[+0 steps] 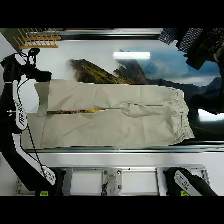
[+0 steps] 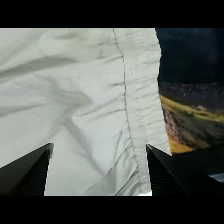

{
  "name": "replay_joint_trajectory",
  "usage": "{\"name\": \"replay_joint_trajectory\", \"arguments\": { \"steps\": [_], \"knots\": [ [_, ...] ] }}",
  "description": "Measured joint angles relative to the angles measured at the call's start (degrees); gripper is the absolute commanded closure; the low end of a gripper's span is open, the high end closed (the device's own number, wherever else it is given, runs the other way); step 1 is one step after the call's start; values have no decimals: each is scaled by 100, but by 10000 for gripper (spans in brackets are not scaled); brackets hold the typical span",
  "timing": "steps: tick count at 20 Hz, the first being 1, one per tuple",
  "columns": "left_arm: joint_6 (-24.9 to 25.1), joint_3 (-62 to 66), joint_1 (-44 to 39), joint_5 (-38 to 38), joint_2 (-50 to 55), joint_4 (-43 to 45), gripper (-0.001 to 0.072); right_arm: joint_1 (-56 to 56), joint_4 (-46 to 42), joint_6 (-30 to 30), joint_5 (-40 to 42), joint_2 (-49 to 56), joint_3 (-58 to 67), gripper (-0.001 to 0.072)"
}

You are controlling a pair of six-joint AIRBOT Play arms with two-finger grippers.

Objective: Fold the clothes and pants, and hang the long-sleeved shirts on hangers.

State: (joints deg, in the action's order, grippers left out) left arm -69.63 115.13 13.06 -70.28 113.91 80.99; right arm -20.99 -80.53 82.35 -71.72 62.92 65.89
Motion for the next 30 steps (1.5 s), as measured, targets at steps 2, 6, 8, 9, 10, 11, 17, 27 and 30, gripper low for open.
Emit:
{"name": "replay_joint_trajectory", "arguments": {
  "steps": [2, 6, 8, 9, 10, 11, 17, 27, 30],
  "knots": [
    [-2, -4, -55, 22, -55, 2, 703, 4, 63, -483, -81, 892, 769, 81],
    [-24, -4, -101, -164, -90, 2, 703, 17, 103, -1091, -52, 2688, 2262, 81],
    [-26, -2, -109, -343, -105, 2, 703, 59, 125, -1279, -48, 3532, 3010, 81],
    [-26, -2, -114, -426, -105, 2, 703, 94, 129, -1381, -35, 3880, 3333, 81],
    [-28, -2, -116, -481, -105, 2, 703, 140, 170, -1502, -33, 4234, 3644, 81],
    [-28, -2, -116, -518, -105, 2, 703, 190, 214, -1648, -33, 4524, 3952, 81],
    [-39, -2, -116, -605, -105, 2, 703, 422, 649, -2201, 107, 5598, 4885, 82],
    [-24, -2, -116, -625, -105, 0, 703, 498, 728, -2356, 9, 5965, 5040, 132],
    [-24, -2, -116, -625, -105, 0, 703, 507, 723, -2374, -39, 5987, 5040, 340]
  ]
}}
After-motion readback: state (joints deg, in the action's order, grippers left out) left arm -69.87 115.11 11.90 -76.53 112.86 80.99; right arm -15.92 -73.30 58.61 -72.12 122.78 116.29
